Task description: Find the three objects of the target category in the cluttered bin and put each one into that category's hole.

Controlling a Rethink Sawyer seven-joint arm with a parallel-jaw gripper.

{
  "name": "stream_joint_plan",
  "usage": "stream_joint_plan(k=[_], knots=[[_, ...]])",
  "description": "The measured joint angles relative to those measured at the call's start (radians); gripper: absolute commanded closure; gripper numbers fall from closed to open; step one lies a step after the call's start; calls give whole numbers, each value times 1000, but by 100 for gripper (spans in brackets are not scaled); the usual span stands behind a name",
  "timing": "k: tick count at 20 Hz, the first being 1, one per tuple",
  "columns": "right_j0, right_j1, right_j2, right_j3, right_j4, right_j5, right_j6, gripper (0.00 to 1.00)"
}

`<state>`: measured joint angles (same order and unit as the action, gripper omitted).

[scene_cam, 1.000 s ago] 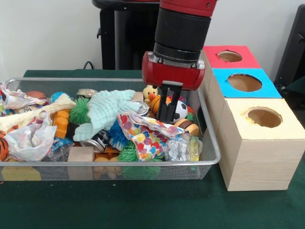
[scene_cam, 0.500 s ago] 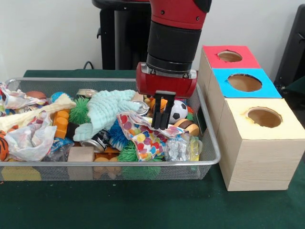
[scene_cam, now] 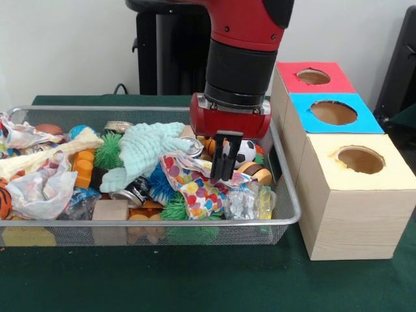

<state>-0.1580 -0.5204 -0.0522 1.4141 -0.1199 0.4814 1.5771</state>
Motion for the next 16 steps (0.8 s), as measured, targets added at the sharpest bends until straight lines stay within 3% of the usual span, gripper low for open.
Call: stream_joint_plan(k=[16], knots=[[-5, -18, 0, 0, -7, 0, 0, 100]])
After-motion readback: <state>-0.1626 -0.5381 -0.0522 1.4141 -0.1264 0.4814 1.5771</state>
